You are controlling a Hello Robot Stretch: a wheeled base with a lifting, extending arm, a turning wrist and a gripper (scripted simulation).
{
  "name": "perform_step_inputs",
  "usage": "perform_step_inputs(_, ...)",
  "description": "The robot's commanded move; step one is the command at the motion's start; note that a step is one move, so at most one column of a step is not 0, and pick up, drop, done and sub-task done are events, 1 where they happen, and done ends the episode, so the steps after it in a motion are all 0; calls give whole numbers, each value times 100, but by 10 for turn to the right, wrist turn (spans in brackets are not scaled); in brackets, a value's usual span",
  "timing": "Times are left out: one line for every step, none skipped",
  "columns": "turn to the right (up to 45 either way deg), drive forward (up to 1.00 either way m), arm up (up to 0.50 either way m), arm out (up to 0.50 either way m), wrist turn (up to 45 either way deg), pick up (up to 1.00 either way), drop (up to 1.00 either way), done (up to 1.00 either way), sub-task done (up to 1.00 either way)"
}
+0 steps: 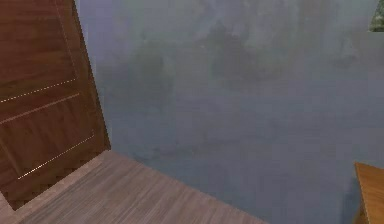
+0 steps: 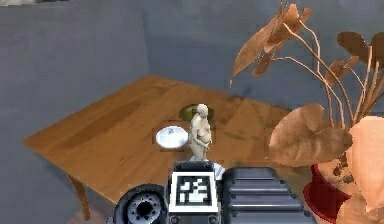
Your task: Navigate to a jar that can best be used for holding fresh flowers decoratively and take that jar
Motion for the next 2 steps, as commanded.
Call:
perform_step_inputs(0, 0, 0, 40, 0, 0, 0, 0, 0)
perform_step_inputs(0, 0, 0, 0, 450, 0, 0, 0, 0)
